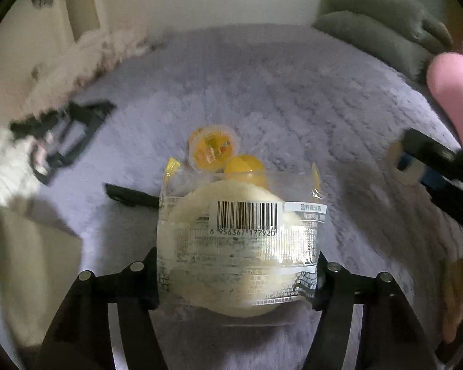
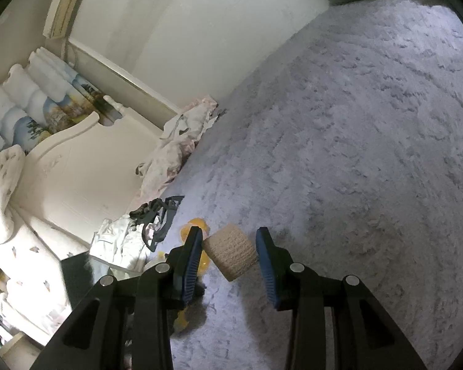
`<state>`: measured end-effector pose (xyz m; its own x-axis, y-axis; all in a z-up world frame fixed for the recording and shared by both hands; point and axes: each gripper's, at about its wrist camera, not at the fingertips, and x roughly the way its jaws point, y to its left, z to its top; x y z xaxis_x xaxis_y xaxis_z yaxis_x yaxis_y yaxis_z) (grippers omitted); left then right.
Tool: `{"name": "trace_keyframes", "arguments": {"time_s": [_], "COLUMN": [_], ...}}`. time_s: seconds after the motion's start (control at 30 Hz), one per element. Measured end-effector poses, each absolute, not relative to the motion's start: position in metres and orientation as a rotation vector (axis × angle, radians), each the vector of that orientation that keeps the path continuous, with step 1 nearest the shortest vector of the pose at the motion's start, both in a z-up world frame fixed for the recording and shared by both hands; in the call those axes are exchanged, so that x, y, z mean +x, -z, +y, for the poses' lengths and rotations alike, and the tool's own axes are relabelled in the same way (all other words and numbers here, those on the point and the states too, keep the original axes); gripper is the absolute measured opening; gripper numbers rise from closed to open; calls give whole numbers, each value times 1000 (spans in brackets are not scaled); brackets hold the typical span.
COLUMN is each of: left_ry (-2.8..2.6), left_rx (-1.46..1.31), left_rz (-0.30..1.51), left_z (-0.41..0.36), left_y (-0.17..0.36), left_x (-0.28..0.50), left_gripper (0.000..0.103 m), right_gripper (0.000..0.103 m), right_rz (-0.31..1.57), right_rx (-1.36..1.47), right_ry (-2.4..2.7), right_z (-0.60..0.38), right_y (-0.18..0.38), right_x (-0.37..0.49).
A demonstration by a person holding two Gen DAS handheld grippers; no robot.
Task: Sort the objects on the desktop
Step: 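Grasp the wrapped round bun with the left gripper while the right holds the block, then lower the bun and block into the white paper bag and release both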
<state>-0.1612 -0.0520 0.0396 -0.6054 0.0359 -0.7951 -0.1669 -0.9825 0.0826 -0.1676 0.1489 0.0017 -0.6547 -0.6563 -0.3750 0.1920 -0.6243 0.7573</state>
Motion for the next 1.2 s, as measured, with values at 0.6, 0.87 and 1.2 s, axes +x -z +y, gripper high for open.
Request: {"name": "trace_keyframes", "arguments": {"time_s": [0.6, 0.87, 1.2], "left_ry": [-2917, -2940, -3017], "left_rx": [-1161, -1166, -1078], "left_rz": [119, -131, -482], "left_z": [-104, -158, -240], "left_y": [-134, -175, -213], "left_x": [-40, -14, 33], "left_gripper": [67, 67, 67], "right_gripper": [34, 34, 35], "right_rz": [-766, -620, -629], "right_rx": [930, 929, 1145], "right_ry": [2082, 2069, 2076], "right_z": [66, -7, -122], "right_y": [-88, -205, -252], "right_x": [-99, -47, -40]}}
